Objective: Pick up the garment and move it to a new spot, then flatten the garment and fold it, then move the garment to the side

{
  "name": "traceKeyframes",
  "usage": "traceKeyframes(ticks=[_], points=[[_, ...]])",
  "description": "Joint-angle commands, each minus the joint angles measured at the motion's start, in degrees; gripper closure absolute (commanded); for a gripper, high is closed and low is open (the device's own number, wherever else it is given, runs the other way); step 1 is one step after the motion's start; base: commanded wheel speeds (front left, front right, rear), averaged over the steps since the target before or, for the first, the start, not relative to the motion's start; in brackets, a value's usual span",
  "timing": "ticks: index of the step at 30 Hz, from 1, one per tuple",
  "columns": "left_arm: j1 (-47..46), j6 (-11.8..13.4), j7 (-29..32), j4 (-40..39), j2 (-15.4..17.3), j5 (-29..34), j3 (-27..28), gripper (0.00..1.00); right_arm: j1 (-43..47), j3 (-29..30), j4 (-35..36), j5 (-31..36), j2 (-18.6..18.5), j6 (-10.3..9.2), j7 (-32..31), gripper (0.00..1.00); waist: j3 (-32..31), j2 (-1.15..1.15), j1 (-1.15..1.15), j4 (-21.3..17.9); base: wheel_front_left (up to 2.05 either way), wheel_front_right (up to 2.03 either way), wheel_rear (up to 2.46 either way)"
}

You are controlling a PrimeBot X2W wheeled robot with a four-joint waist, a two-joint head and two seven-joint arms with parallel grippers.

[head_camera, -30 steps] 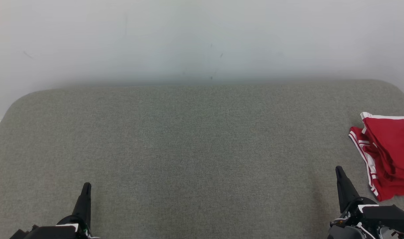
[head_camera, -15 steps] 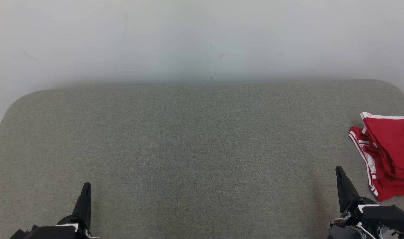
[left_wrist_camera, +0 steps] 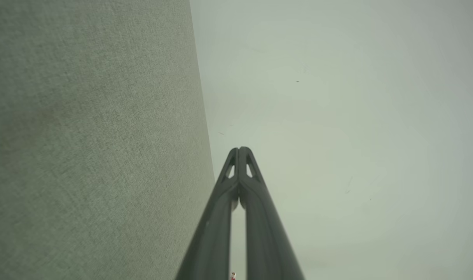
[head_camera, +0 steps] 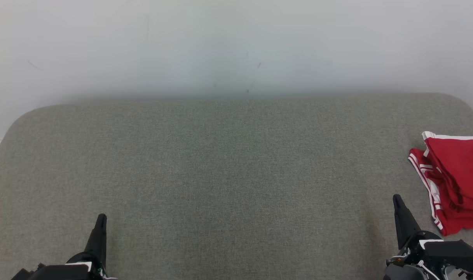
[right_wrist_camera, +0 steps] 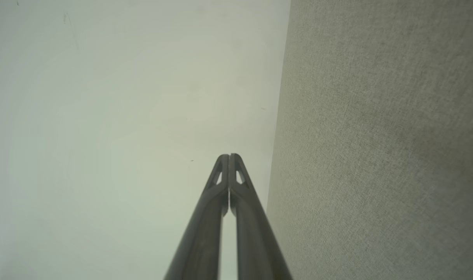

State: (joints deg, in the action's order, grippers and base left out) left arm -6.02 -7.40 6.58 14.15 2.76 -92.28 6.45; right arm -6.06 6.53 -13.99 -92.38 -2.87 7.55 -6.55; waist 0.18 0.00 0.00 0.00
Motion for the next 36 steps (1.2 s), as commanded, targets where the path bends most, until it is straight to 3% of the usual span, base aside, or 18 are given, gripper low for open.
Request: traceKeyframes(ticks=[1, 36], points=[[-0.55, -0.20, 0.12, -0.17, 0.22, -0.27, 0.14, 1.00, -0.37, 0.08, 0.07, -0.08, -0.01, -0.12, -0.17, 1.00, 0.00, 0.00, 0.00, 0.00, 0.00, 0.00, 0.00], [-0.54, -0.20, 0.12, -0.17, 0.22, -0.27, 0.13, 1.00, -0.37, 0.08, 0.08, -0.08, -0.01, -0.12, -0.16, 1.00, 0.00, 0.00, 0.00, 0.00, 0.00, 0.00, 0.00]])
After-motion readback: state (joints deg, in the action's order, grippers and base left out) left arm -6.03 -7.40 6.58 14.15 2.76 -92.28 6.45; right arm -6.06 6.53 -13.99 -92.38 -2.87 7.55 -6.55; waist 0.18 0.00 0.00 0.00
